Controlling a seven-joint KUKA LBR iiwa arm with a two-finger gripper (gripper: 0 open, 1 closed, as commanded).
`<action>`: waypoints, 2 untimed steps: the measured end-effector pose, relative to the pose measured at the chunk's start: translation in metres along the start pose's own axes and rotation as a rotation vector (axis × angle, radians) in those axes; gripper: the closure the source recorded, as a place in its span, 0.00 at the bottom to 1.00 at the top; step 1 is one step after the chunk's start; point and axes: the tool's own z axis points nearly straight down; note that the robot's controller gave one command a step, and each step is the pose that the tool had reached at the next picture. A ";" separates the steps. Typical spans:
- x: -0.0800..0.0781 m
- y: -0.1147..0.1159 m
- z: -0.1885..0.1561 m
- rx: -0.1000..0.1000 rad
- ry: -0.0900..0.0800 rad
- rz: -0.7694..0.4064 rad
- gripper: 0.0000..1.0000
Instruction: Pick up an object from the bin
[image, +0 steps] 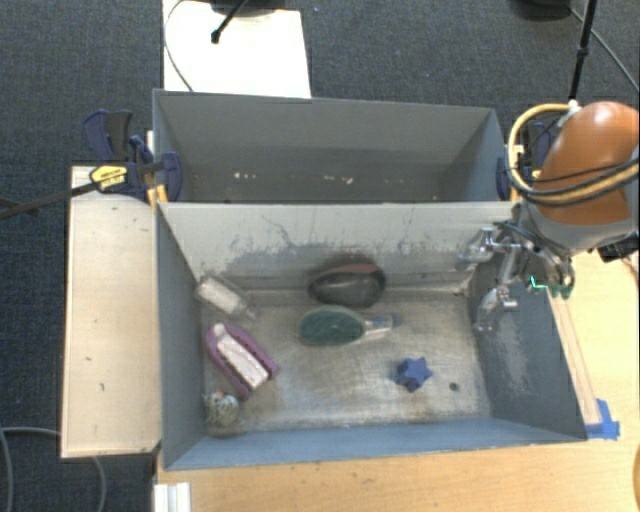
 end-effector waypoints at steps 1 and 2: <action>0.014 0.100 0.101 0.001 -0.004 -0.479 0.00; 0.006 0.157 0.073 -0.002 -0.003 -0.820 0.00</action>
Offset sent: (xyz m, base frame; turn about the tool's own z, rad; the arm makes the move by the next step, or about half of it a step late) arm -0.0152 0.0995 -0.1037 -0.4791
